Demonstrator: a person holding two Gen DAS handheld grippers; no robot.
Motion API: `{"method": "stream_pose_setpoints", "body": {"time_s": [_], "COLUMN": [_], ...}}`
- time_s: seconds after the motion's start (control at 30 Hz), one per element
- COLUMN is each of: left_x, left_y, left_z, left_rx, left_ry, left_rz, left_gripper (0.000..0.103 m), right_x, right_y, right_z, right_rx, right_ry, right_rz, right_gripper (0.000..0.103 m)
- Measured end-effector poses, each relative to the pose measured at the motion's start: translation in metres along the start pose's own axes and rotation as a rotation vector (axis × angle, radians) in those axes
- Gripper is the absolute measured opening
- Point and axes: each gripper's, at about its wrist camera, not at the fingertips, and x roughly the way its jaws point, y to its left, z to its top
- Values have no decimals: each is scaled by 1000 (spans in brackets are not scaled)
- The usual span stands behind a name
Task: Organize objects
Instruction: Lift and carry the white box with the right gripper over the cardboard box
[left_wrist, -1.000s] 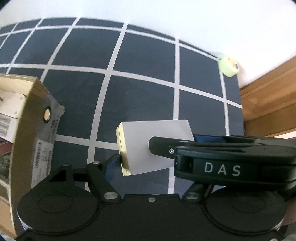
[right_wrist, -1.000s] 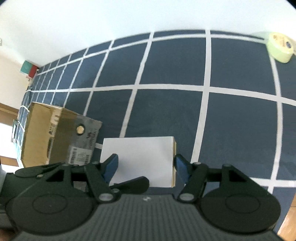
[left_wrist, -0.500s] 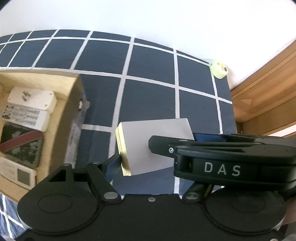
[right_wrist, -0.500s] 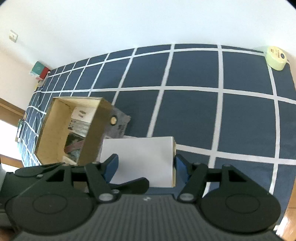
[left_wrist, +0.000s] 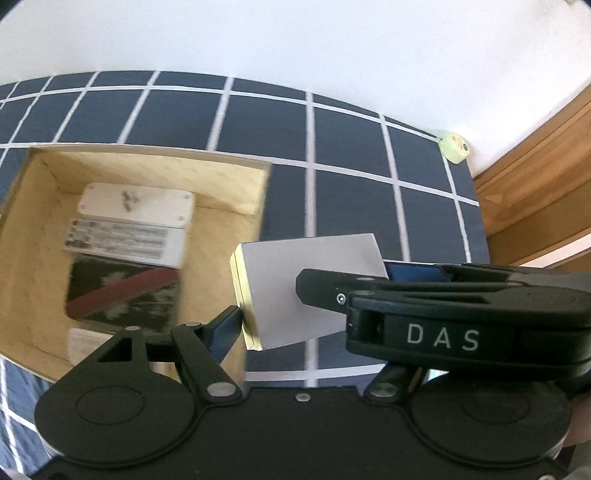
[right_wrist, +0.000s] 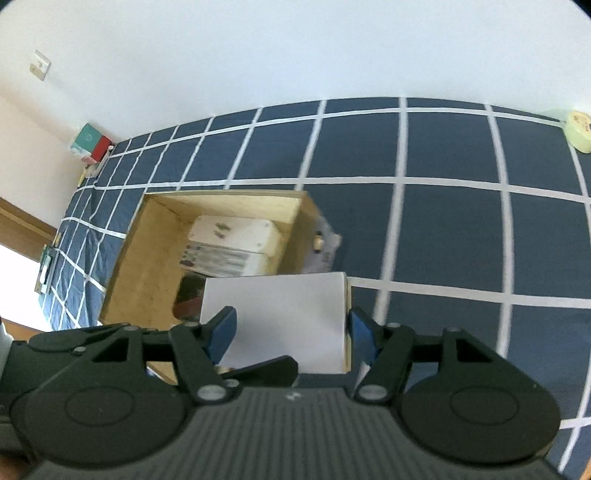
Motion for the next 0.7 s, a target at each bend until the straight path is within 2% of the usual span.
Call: {"method": "stream_pose_setpoints", "body": {"time_s": [0.33, 0.7], "left_x": [-18, -14], "left_y": [73, 135], "left_z": [2, 9], "left_rx": [67, 94], "left_ry": [20, 65], "left_rz": [-3, -10], "left_gripper": [71, 71], "right_x": [37, 81], "right_y": [69, 113], "right_z": [-5, 0], "right_rx": [51, 88], "right_ry": [-29, -7], "right_rz": [-5, -13], "right_gripper": [66, 66]}}
